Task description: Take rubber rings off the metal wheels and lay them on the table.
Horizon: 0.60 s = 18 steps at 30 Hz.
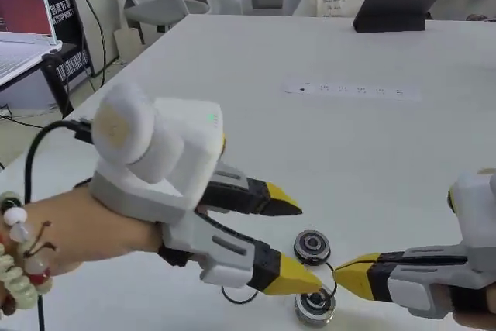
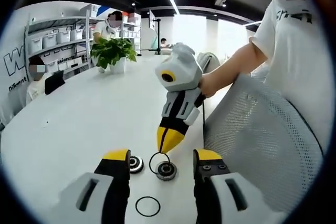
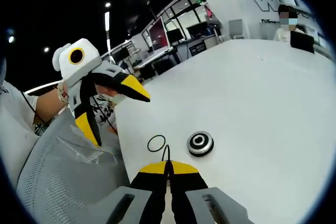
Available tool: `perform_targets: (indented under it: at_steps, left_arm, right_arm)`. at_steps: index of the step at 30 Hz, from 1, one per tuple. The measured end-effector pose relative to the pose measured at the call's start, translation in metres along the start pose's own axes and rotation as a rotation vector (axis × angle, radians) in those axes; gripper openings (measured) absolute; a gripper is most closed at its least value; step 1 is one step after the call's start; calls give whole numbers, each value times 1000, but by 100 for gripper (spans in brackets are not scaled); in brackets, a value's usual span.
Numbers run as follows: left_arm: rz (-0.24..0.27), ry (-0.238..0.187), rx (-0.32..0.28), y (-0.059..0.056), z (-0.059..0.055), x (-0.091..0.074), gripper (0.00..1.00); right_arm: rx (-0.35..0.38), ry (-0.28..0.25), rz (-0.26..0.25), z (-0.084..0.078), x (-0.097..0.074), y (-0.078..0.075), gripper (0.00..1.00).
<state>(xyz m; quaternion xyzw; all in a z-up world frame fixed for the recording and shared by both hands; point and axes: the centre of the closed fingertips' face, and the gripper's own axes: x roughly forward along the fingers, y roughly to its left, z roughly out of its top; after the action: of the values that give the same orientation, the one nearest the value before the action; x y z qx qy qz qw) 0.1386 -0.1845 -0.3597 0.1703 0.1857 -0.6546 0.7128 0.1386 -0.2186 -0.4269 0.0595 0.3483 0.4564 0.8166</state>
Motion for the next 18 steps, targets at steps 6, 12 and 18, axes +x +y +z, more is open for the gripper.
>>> perform_targets:
  at_steps: [6,12,18]
  left_arm:
    - [58,24,22,4,-5,-35,58]
    - [111,52,5,1,-19,-69,65]
    - [182,27,-56,-1,-30,-90,68]
  right_arm:
    - [-10,-30,-4,13,-7,3,0]
    - [-29,-55,-5,27,-11,8,0]
    - [-44,-64,6,38,-8,14,0]
